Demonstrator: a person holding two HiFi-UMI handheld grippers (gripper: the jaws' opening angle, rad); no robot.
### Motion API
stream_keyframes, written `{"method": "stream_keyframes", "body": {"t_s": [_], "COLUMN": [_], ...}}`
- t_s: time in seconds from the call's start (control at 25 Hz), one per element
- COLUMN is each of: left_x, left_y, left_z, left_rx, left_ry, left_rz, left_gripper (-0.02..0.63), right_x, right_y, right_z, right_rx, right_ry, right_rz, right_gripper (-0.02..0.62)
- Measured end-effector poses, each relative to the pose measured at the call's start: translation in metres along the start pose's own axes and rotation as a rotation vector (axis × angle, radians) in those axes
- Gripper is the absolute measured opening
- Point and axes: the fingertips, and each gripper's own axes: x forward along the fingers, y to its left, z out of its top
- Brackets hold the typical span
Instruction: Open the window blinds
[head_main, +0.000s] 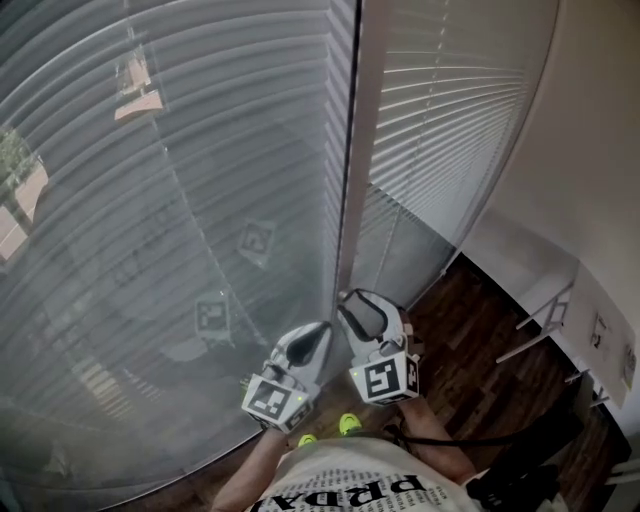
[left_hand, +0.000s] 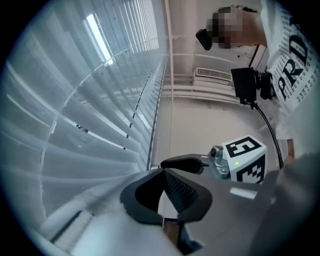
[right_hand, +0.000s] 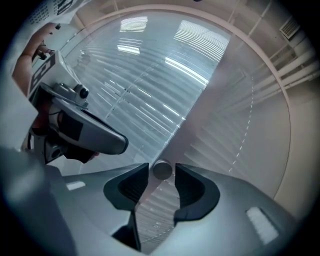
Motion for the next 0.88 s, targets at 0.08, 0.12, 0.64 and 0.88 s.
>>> {"method": "stream_keyframes", "body": {"t_s": [0.08, 0.12, 0.64, 0.88], "left_x": [0.002, -0.001, -0.006, -0.005], "left_y": [-0.003, -0.006, -0.018, -0.019], "left_z": [0.002, 0.003, 0.010, 0.009], "left_rx": [-0.008, -0.005, -0.004, -0.015], "left_ry": [-0.018, -0.027, -0.064, -0.055], "left_rz": [0.006, 0.005, -0.016, -0.030], "left_gripper": [-0.006, -0.006, -0.006, -0.006], "right_x": [0.003, 0.002, -0.004, -0.004], "right_y": [0.001, 0.003, 0.017, 0.017], "right_z": [-0.003, -0.002, 0.012, 0.011], "right_rx": [0.001, 0.004, -0.074, -0.076], "right_ry": [-0.012, -0.018, -0.086, -0.082], "right_rz": [0.019, 0.029, 0.099, 0.099], "right_gripper": [0.160, 0.161, 0.129, 0.129]}}
